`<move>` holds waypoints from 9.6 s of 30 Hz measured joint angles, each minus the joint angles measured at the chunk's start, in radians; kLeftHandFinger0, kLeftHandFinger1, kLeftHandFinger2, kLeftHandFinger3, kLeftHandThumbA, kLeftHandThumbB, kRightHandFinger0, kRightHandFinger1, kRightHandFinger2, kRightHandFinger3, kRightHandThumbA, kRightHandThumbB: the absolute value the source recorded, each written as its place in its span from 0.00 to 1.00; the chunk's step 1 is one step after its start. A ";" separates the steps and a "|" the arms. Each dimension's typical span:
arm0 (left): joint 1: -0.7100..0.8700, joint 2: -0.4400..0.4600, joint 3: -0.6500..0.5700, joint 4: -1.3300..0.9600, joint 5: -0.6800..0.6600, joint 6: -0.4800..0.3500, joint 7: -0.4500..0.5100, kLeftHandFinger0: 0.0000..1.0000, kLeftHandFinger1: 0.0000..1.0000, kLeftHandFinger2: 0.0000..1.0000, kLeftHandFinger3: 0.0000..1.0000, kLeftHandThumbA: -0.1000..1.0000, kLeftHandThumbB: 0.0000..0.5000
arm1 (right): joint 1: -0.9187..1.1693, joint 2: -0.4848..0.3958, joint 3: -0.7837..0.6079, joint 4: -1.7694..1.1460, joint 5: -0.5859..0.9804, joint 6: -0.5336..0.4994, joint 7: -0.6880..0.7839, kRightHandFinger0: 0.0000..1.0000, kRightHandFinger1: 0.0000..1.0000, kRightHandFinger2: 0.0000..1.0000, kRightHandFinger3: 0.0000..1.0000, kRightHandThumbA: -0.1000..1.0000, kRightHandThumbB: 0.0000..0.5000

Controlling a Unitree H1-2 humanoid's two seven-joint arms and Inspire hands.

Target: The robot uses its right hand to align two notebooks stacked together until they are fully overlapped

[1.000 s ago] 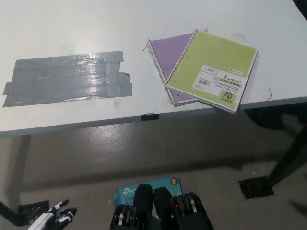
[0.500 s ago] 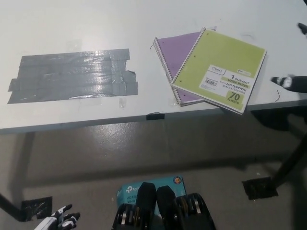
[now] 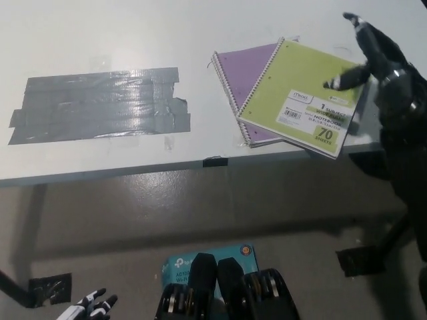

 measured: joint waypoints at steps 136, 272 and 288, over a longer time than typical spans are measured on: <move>-0.024 -0.095 -0.033 -0.036 -0.013 -0.037 -0.017 0.84 0.80 0.78 1.00 1.00 1.00 | 0.046 -0.250 0.739 0.310 -0.190 -0.595 -0.324 1.00 1.00 1.00 1.00 1.00 0.73; 0.063 -0.067 -0.071 -0.021 0.009 -0.033 -0.039 0.68 0.68 0.73 1.00 1.00 1.00 | 0.688 -0.462 -0.219 -0.658 0.010 -0.425 -0.005 1.00 1.00 1.00 1.00 1.00 0.45; 0.079 -0.062 -0.068 -0.021 0.023 -0.041 -0.038 0.82 0.82 0.85 1.00 1.00 0.92 | 1.313 -0.192 -0.379 -0.386 0.149 -0.469 -0.163 1.00 1.00 1.00 1.00 1.00 0.36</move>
